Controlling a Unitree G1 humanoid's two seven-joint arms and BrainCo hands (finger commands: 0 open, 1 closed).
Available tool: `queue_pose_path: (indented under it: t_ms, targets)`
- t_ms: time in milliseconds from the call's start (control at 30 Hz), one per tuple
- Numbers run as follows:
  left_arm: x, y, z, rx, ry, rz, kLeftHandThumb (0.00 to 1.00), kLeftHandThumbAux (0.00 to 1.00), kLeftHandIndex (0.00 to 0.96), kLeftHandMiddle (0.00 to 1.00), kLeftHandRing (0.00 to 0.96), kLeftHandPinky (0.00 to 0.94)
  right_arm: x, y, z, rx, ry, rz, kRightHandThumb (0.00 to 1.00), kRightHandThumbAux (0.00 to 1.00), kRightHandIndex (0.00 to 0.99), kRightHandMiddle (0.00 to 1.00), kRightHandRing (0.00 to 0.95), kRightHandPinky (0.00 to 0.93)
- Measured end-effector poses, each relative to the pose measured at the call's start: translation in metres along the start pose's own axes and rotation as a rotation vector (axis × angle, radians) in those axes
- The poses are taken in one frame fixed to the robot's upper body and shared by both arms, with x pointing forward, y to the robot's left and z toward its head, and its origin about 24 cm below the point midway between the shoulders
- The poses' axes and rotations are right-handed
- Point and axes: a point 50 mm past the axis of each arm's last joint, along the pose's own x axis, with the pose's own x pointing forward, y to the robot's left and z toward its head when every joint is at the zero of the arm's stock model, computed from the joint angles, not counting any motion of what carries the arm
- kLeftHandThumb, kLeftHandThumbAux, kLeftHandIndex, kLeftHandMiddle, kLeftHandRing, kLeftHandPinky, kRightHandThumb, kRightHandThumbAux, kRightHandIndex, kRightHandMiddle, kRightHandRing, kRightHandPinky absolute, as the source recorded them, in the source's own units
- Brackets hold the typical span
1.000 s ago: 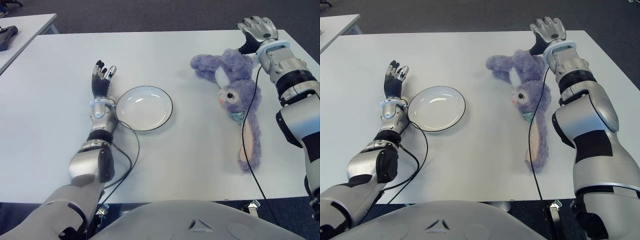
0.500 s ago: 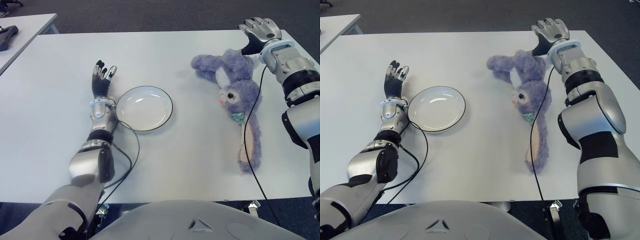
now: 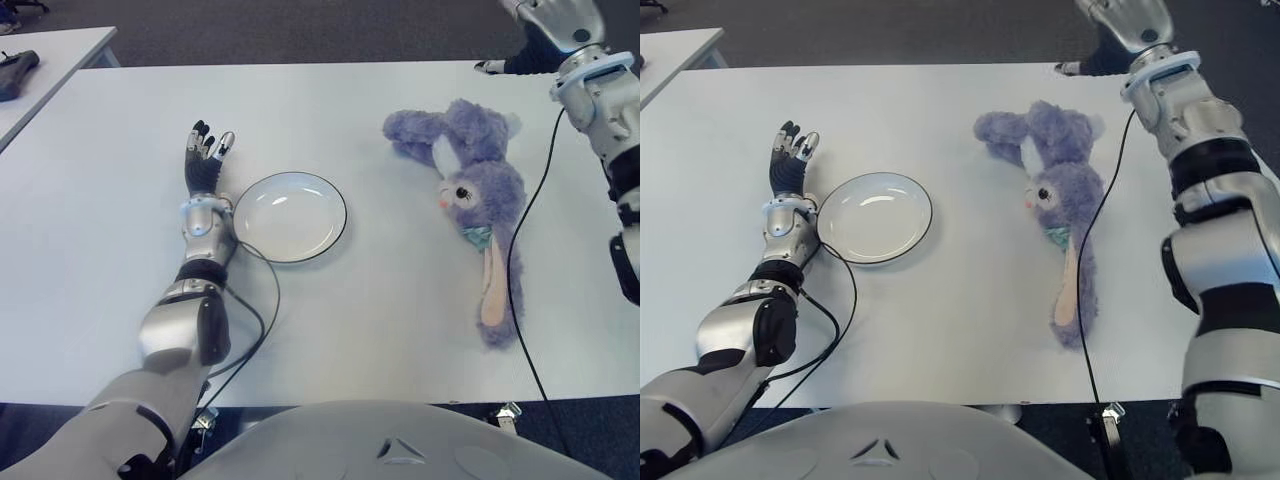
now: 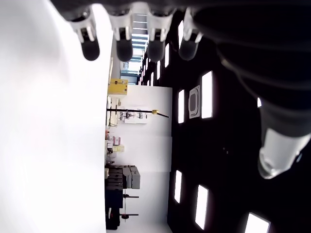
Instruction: Put the doll into the plate.
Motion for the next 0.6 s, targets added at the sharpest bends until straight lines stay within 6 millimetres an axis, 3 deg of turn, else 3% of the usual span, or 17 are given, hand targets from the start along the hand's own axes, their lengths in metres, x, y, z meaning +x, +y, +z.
queue_pose_path:
  t_ms: [433, 600]
  targets:
    - [0.0, 0.001, 0.0, 0.007, -0.001, -0.001, 0.0, 0.588, 0.02, 0.07, 0.035, 0.0, -0.021, 0.006, 0.021, 0.073, -0.007, -0.089, 0.247, 0.432, 0.114, 0.106, 0.134, 0.223]
    - [0.0, 0.0, 0.0, 0.01, -0.001, -0.004, 0.0, 0.592, 0.018, 0.07, 0.034, 0.0, -0.021, 0.002, 0.024, 0.084, 0.0, -0.11, 0.222, 0.438, 0.113, 0.105, 0.147, 0.28]
